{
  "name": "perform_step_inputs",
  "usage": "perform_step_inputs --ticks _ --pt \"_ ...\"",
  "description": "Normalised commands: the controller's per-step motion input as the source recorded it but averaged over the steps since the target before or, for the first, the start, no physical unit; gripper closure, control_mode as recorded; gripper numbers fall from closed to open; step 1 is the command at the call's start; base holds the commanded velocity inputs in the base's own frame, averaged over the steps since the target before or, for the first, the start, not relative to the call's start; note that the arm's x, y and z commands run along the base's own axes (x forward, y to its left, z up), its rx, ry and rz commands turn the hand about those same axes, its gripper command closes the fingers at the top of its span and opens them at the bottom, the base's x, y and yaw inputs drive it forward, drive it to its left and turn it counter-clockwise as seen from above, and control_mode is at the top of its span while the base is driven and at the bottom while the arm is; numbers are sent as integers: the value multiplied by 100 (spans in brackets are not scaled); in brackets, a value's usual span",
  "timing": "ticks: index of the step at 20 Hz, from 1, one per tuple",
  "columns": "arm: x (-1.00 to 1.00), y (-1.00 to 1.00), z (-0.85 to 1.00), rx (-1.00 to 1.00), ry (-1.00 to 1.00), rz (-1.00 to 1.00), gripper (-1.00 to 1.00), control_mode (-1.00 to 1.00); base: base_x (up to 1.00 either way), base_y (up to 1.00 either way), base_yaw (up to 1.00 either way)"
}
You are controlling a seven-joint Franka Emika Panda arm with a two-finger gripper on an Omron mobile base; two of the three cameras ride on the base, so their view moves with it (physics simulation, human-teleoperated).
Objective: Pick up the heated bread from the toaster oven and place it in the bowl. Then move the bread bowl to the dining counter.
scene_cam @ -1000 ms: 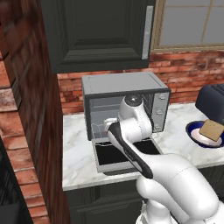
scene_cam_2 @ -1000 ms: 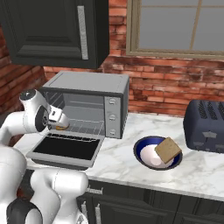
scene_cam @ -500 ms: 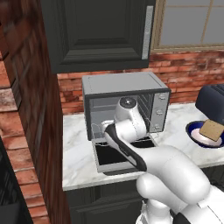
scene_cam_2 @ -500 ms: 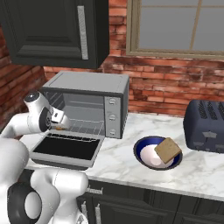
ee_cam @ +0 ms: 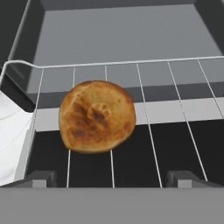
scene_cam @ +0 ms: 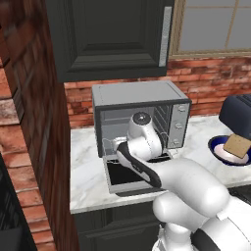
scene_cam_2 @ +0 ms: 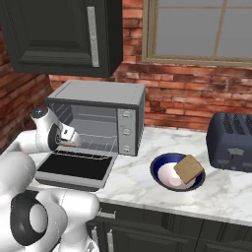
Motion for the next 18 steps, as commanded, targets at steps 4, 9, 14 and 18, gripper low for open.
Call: perform_step_inputs --ticks 4,9,14,18 --pt "16 0 -10 0 0 0 -100 -100 0 0 0" --pt "19 1 -8 0 0 0 -100 -100 0 0 0" --pt "16 4 -7 0 0 0 -100 -100 0 0 0" --pt "12 7 -12 0 0 0 -100 -100 0 0 0"
